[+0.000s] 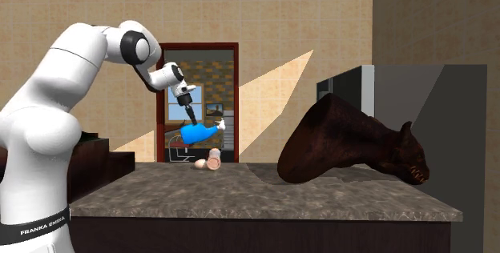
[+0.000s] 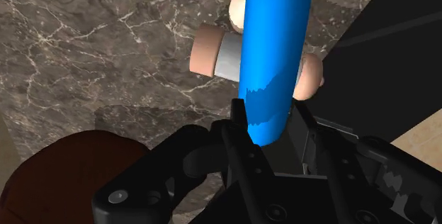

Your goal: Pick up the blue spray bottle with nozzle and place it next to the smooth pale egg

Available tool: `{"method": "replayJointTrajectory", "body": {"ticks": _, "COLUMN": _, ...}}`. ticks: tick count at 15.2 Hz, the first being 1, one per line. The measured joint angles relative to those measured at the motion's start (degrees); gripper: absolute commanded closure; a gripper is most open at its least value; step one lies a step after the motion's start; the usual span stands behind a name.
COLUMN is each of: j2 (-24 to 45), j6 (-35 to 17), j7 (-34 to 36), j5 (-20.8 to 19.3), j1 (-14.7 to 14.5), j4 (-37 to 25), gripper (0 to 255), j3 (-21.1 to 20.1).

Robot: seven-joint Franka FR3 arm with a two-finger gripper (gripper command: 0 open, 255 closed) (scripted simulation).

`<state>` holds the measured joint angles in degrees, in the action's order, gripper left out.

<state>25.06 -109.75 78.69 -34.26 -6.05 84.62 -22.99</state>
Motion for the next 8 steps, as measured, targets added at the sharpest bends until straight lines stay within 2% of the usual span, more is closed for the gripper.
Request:
{"method": "replayJointTrajectory", "body": {"ticks": 3, "j2": 6.3, "j6": 3.2, "j7": 2.1, "j5": -1.8, "j1": -4.2, "j4": -8.1, "gripper": 255, "j3": 0.1}}
{"method": "replayJointTrajectory", "body": {"ticks": 7, "j2": 16.8, "j6": 8.9, "j7": 3.1, "j5": -3.9, "j1": -11.0, "j4": -23.2, "gripper": 255, "j3": 1.0}}
{"method": "replayJointTrajectory", "body": {"ticks": 8, "j2": 17.6, "j6": 8.9, "j7": 3.5, "j5": -4.1, "j1": -11.6, "j4": -23.8, "gripper": 255, "j3": 1.1}}
